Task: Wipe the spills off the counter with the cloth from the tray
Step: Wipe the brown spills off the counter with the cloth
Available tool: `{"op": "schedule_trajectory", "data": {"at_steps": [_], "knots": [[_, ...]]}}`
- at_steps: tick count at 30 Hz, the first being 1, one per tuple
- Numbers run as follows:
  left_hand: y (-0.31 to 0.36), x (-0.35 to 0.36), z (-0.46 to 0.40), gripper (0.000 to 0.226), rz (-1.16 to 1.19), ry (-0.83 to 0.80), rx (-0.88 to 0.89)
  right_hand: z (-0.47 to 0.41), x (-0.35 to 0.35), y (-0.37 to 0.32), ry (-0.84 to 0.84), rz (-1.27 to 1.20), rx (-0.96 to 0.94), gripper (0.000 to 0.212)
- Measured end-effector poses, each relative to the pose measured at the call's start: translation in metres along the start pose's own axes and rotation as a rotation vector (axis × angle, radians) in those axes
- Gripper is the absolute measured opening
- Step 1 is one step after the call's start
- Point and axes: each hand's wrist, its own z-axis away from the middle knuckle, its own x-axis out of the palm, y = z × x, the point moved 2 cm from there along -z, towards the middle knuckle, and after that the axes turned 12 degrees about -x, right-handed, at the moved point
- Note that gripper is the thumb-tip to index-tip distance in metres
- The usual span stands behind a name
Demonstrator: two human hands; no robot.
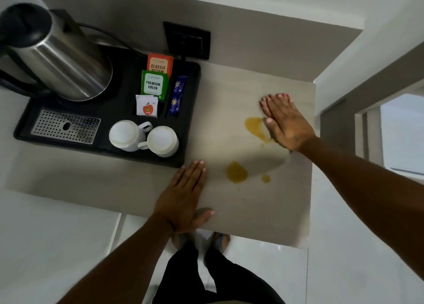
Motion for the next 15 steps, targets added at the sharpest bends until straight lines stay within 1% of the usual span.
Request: {"op": "schedule_trajectory", "data": {"at_steps": [4,7,9,12,13,15], "knots": [[0.000,-0.002,0.001,0.106,0.000,-0.019,-0.001,-0.049,-0.004,0.008,0.026,0.042,0.048,0.070],[0.001,-0.005,0.000,0.108,0.008,-0.028,-0.015,-0.092,-0.001,-0.011,0.043,0.034,0.047,0.070],[0.002,-0.005,0.001,0.108,0.024,-0.038,-0.015,-0.092,0.003,-0.032,0.008,0.022,-0.029,0.068],[0.001,-0.003,0.001,0.108,0.033,-0.033,-0.019,-0.043,0.016,-0.039,-0.054,0.115,-0.284,0.071],[0.001,-0.003,0.000,0.108,0.032,-0.027,-0.018,-0.029,0.015,-0.033,-0.077,0.127,-0.327,0.072],[0.001,-0.002,0.000,0.107,0.025,-0.014,-0.010,-0.026,0.009,-0.015,-0.125,0.121,-0.330,0.073]]}}
